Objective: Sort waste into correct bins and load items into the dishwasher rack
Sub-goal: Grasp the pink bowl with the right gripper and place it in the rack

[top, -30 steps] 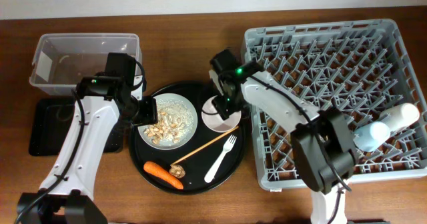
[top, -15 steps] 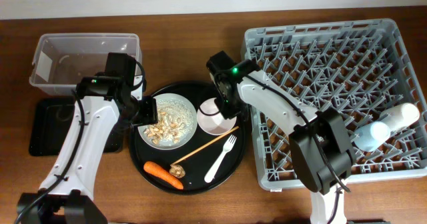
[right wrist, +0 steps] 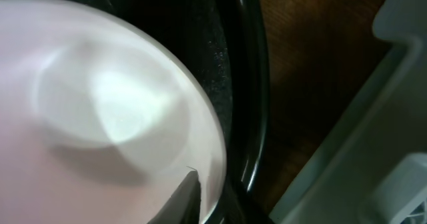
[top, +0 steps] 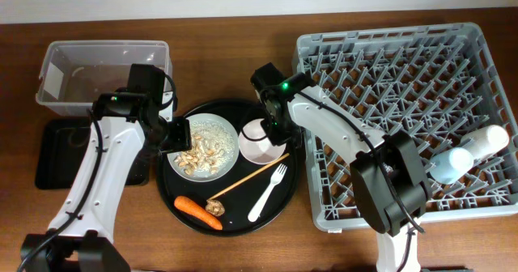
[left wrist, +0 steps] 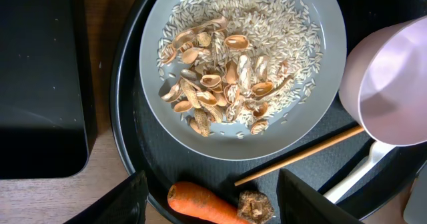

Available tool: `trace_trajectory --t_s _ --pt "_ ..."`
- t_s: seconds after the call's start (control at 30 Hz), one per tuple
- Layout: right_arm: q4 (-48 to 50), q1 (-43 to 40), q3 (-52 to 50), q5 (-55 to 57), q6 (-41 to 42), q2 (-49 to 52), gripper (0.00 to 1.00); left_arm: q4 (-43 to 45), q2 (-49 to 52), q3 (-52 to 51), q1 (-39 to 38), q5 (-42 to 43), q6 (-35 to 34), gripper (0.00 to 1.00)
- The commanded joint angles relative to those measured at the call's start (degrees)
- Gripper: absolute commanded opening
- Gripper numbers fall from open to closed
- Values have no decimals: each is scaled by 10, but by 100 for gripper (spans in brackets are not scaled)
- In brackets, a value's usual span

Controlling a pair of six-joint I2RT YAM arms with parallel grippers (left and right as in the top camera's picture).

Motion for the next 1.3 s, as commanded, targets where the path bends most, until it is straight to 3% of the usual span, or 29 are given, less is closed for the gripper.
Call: trace_trajectory --t_s 0.0,0.2,0.27,0.4,0.53,0.7,0.77,0.9,1.03,1.1,1.27 --pt "2 2 -5 4 9 3 4 1 0 2 2 -2 -1 61" --pt "1 2 -5 4 9 3 4 1 0 2 2 -2 -1 61" --pt "1 2 -5 4 9 3 25 1 0 2 2 -2 -1 61" --pt "2 3 -5 0 9 3 26 1 0 2 2 -2 -1 61" --pt "-3 3 -5 -13 10 13 25 1 0 2 2 -2 -1 61" --pt "-9 2 -3 -12 14 17 4 1 0 2 2 -2 -1 61" --pt "-18 2 7 -1 14 -11 4 1 0 2 2 -2 -1 61" --pt "-89 -37 120 131 14 -142 4 1 0 2 2 -2 -1 61" --pt "-86 -134 135 341 14 -257 4 1 0 2 2 -2 -1 61" --pt "-86 -188 130 382 17 -257 4 1 0 2 2 -2 -1 61" --pt "-48 -317 127 610 100 -181 4 3 0 2 2 -2 -1 61"
